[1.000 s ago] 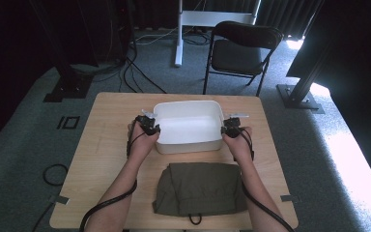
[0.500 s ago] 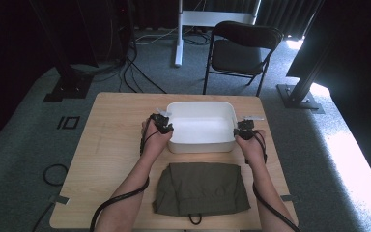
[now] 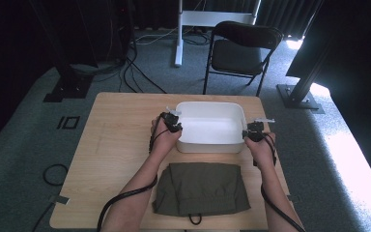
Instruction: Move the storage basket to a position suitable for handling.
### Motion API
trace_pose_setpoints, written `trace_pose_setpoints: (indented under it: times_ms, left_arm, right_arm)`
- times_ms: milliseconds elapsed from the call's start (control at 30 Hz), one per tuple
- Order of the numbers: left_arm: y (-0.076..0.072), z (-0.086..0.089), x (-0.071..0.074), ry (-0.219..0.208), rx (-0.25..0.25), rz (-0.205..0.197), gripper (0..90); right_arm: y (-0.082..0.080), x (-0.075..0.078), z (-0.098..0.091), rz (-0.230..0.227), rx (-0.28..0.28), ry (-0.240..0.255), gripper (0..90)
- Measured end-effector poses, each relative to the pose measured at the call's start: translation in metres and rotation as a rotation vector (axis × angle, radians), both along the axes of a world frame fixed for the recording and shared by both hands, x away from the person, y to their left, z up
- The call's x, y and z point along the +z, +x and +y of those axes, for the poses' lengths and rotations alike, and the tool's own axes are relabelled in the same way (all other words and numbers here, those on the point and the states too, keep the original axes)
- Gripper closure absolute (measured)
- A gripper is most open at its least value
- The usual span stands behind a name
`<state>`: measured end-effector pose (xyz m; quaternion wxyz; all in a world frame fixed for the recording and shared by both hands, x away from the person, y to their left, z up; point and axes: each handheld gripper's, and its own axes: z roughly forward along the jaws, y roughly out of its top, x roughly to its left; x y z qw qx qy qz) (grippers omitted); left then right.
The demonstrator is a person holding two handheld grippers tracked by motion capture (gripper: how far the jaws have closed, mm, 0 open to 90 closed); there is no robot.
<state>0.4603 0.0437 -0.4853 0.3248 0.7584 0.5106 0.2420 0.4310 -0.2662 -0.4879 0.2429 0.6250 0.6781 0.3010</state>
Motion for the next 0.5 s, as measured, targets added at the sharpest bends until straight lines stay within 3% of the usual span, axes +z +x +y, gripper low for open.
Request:
trace_pose_setpoints:
  times_ms: [500]
  left_arm:
    - [0.0022,-0.0043,-0.0004,-0.014,-0.019,-0.001,75.1]
  right_arm:
    - [-0.0060,-0.0014,-0.0074,-0.003,-0.016,0.006,84.0]
